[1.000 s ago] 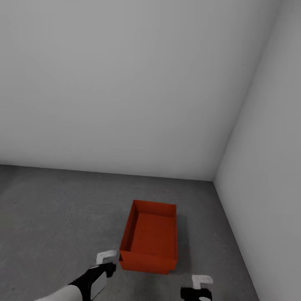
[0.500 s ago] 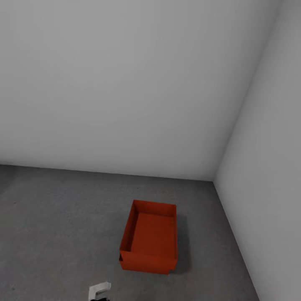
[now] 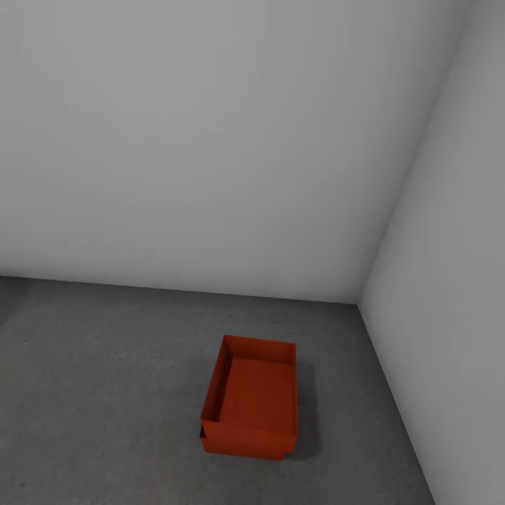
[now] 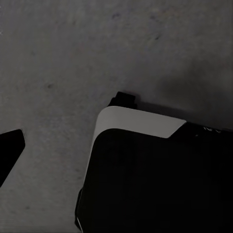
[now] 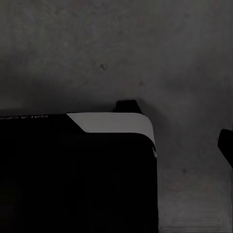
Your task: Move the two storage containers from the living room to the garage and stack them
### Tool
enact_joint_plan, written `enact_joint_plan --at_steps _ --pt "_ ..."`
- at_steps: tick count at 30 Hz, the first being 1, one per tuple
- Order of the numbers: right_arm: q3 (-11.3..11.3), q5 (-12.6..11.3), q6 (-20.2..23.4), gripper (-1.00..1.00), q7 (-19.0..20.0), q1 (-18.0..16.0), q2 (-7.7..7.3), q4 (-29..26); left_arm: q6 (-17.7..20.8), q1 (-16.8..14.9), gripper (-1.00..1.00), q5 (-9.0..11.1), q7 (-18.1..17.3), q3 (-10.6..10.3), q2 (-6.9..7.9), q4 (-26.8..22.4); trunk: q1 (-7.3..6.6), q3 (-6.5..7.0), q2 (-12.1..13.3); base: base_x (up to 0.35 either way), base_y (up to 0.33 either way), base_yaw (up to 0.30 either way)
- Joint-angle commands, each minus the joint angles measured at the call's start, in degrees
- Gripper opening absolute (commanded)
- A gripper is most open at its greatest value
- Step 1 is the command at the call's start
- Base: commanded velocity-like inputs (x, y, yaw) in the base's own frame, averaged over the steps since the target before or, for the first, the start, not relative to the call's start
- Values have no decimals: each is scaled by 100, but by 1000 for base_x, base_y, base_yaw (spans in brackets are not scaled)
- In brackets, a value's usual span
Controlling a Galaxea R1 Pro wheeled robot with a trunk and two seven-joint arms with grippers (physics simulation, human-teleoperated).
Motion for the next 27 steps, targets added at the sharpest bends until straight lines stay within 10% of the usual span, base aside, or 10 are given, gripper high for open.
enact_joint_plan --at_steps 1,27 --pt "49 -56 11 100 -24 42 -7 -7 17 15 100 60 23 -50 13 -1 1 -6 -4 0 0 0" --pt "45 -10 42 100 -27 531 -13 -7 357 60 100 350 -19 -58 39 0 1 -6 -4 0 0 0"
